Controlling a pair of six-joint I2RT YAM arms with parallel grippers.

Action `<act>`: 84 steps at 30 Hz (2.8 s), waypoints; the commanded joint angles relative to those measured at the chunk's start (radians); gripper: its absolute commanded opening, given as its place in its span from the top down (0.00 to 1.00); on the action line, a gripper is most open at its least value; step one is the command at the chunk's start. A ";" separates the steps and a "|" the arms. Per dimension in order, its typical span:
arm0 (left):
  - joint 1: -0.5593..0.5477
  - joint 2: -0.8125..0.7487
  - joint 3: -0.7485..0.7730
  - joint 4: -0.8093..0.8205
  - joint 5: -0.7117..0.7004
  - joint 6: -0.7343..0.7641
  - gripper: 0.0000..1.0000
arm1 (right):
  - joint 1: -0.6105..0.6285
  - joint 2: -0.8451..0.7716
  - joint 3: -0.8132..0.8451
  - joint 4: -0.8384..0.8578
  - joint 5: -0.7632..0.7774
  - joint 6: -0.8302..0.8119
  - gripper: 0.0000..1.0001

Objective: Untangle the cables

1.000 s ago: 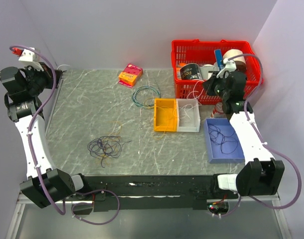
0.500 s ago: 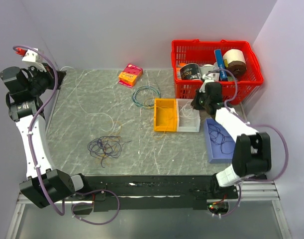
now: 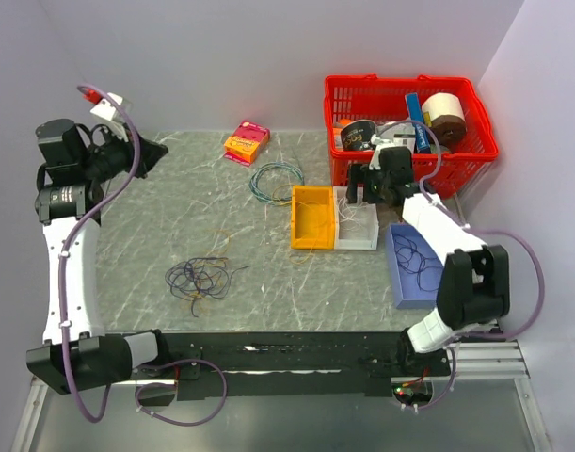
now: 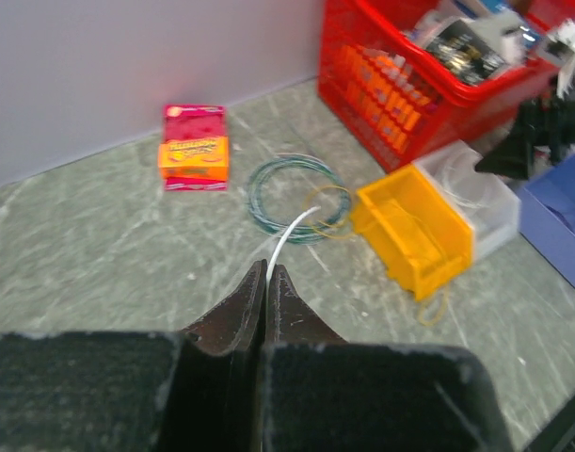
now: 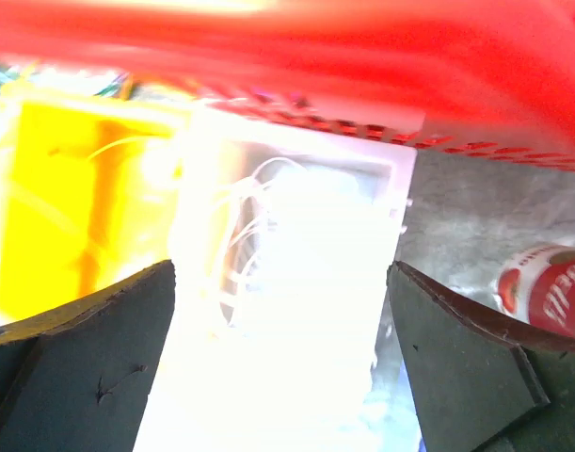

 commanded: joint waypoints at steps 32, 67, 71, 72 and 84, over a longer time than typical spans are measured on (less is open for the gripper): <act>-0.212 -0.012 0.319 -0.077 0.214 -0.167 0.99 | 0.670 0.046 0.181 0.779 -0.568 0.061 0.00; -0.212 -0.003 0.340 -0.091 0.153 -0.102 0.99 | 0.739 0.001 0.131 0.707 -0.455 -0.010 0.00; -0.212 0.003 0.339 -0.069 0.166 -0.124 0.99 | 0.745 -0.010 0.129 0.690 -0.483 -0.014 0.00; -0.212 0.004 0.339 -0.068 0.169 -0.125 0.99 | 0.745 -0.005 0.138 0.681 -0.499 -0.013 0.00; -0.212 -0.003 0.336 -0.048 0.171 -0.149 0.99 | 0.817 0.094 0.285 0.549 -0.249 -0.033 0.00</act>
